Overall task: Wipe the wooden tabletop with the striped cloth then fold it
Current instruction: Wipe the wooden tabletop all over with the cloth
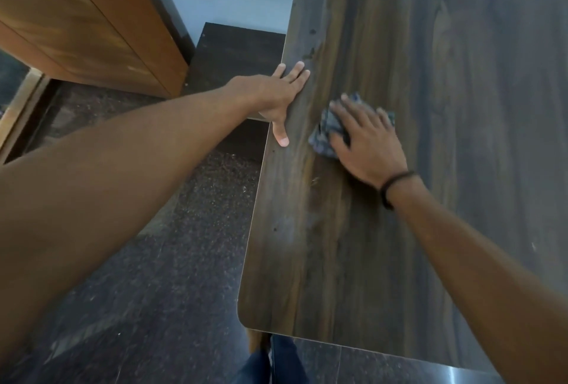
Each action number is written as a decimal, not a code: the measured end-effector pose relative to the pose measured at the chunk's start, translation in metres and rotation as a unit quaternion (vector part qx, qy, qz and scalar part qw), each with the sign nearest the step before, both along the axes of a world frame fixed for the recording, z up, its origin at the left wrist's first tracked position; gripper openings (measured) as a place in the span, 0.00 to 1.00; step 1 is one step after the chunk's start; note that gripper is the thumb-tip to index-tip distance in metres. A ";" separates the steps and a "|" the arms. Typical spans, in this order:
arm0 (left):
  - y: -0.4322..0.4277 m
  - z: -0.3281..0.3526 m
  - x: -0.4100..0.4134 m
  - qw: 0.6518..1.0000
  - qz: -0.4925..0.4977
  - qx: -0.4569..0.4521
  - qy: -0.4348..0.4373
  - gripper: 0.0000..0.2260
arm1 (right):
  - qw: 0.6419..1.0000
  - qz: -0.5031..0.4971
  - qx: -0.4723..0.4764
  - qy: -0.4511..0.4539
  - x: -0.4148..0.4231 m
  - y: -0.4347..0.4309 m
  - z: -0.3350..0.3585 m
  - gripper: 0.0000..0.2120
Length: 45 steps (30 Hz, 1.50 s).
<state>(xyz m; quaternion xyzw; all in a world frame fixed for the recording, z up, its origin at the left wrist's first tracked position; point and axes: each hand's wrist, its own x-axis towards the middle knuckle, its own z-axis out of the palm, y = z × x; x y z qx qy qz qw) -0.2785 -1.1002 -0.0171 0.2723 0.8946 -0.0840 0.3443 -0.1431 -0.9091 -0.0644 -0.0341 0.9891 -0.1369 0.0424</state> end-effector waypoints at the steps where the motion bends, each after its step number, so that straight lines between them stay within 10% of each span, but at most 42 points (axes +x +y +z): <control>1: 0.002 0.001 0.001 1.000 -0.003 -0.007 0.003 0.69 | 1.000 -0.026 -0.005 0.003 -0.025 0.001 0.001 0.29; 13: 0.001 0.005 0.003 0.998 -0.029 -0.034 0.031 0.69 | 0.992 -0.123 0.013 0.009 0.062 -0.033 -0.004 0.28; 18: 0.004 0.008 0.012 0.996 -0.047 -0.039 0.059 0.67 | 0.999 0.023 0.033 0.001 0.136 -0.058 -0.010 0.27; 23: 0.007 0.016 0.024 0.992 -0.072 -0.036 0.097 0.62 | 0.992 -0.129 0.012 0.004 0.112 -0.076 -0.006 0.26; 28: 0.002 0.019 0.045 0.987 -0.103 -0.017 0.124 0.55 | 0.999 0.014 0.030 0.000 0.184 -0.082 -0.010 0.26; 33: -0.008 0.012 0.054 0.996 -0.062 0.007 0.061 0.59 | 0.990 -0.138 0.013 -0.003 0.165 -0.088 -0.008 0.26; 37: -0.010 0.000 0.059 0.997 -0.054 0.008 0.048 0.65 | 0.999 0.021 0.035 -0.007 0.222 -0.088 -0.011 0.26; 42: -0.009 0.000 0.058 0.998 -0.042 0.011 0.049 0.66 | 0.991 -0.131 0.015 -0.012 0.203 -0.098 -0.009 0.26; 45: -0.006 -0.001 0.061 0.998 -0.042 0.006 0.054 0.65 | 1.000 0.013 0.028 -0.002 0.239 -0.106 -0.011 0.26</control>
